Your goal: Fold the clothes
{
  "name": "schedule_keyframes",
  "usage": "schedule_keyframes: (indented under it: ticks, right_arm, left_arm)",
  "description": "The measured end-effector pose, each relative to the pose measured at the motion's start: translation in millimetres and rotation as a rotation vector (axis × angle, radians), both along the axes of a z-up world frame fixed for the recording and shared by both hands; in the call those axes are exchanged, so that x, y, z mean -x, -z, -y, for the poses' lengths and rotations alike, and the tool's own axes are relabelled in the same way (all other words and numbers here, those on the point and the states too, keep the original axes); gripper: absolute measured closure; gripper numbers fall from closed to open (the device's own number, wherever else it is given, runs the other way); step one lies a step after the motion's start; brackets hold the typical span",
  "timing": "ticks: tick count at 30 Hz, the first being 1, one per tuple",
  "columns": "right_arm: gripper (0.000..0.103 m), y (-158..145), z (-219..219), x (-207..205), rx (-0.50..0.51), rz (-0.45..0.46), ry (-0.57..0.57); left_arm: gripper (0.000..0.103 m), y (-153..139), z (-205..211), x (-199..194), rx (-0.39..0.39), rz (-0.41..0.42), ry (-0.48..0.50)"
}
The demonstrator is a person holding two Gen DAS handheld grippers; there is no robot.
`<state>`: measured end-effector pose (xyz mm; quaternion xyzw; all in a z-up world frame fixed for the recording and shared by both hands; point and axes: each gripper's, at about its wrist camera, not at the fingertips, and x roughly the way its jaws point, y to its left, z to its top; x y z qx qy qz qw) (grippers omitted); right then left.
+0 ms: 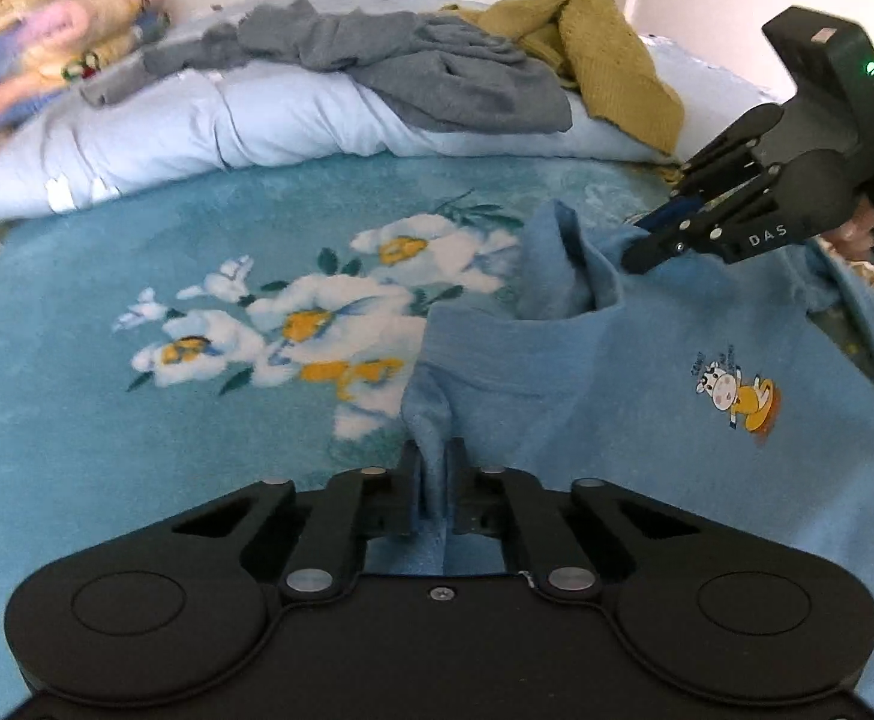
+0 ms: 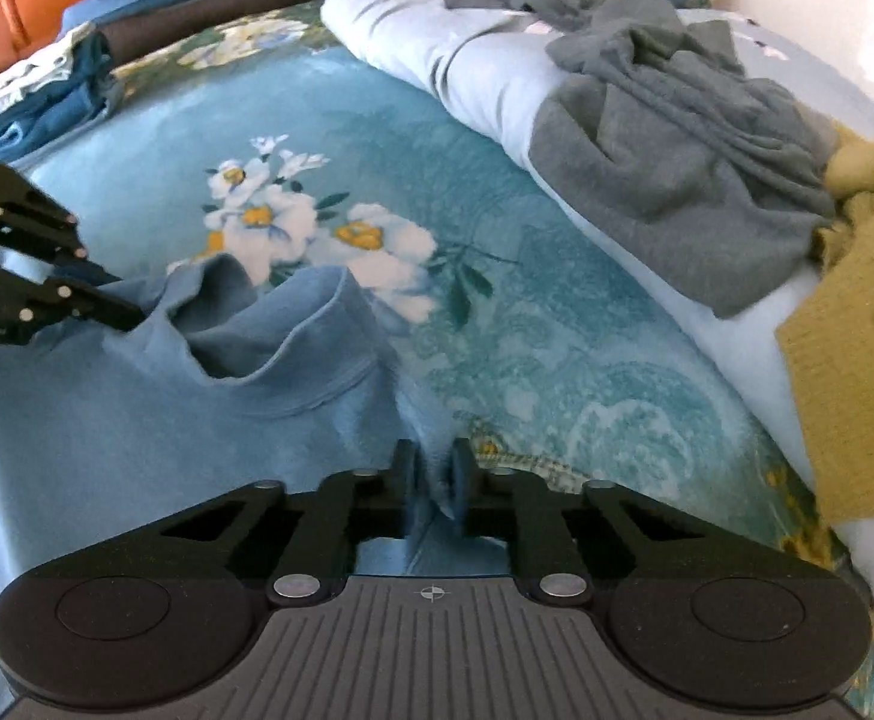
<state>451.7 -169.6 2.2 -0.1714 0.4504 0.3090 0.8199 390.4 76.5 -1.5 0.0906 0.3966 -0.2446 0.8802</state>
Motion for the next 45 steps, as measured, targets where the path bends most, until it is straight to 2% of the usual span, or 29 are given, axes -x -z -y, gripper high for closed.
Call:
schedule_keyframes:
  ticks: [5, 7, 8, 15, 23, 25, 26, 29, 33, 35, 36, 38, 40, 45]
  right_arm:
    - [0.097, -19, 8, 15, -0.023, 0.137, 0.068]
    - [0.097, -26, 10, 17, -0.028, 0.186, 0.09]
    - [0.097, -27, 10, 17, -0.025, 0.202, 0.096]
    - [0.097, 5, 1, -2, 0.023, 0.136, 0.133]
    - [0.096, 15, -2, -4, 0.021, 0.109, 0.153]
    - [0.095, 12, -4, -3, 0.025, 0.105, 0.153]
    - [0.093, 9, -5, -1, 0.026, 0.103, 0.151]
    - [0.08, -13, -1, 10, -0.006, 0.118, 0.151]
    - [0.074, -52, 18, 53, -0.089, 0.173, 0.193]
    - [0.069, -65, 34, 88, -0.147, 0.176, 0.217]
    - [0.066, -68, 43, 108, -0.17, 0.171, 0.232]
    - [0.064, -66, 59, 149, -0.184, 0.155, 0.249]
    - [0.064, -61, 77, 193, -0.184, 0.132, 0.264]
    - [0.064, -37, 121, 288, -0.201, -0.007, 0.364]
  left_arm:
    - [0.1, -23, -2, 16, -0.023, 0.166, -0.138]
    - [0.1, -28, 2, 16, -0.066, 0.216, -0.157]
    - [0.1, -27, 3, 13, -0.086, 0.219, -0.164]
    - [0.099, 4, 9, -7, -0.14, 0.145, -0.189]
    - [0.096, 12, 8, -10, -0.142, 0.124, -0.195]
    - [0.089, 5, 6, -7, -0.124, 0.113, -0.205]
    - [0.079, 1, 5, -4, -0.112, 0.106, -0.211]
    - [0.062, -22, 0, 14, -0.081, 0.129, -0.222]
    - [0.053, -65, -8, 60, -0.021, 0.207, -0.296]
    - [0.042, -80, -12, 92, 0.048, 0.221, -0.343]
    - [0.039, -85, -13, 109, 0.088, 0.227, -0.357]
    - [0.037, -86, -12, 147, 0.156, 0.231, -0.371]
    - [0.037, -81, -7, 179, 0.189, 0.218, -0.381]
    - [0.037, -58, 6, 243, 0.249, 0.134, -0.404]
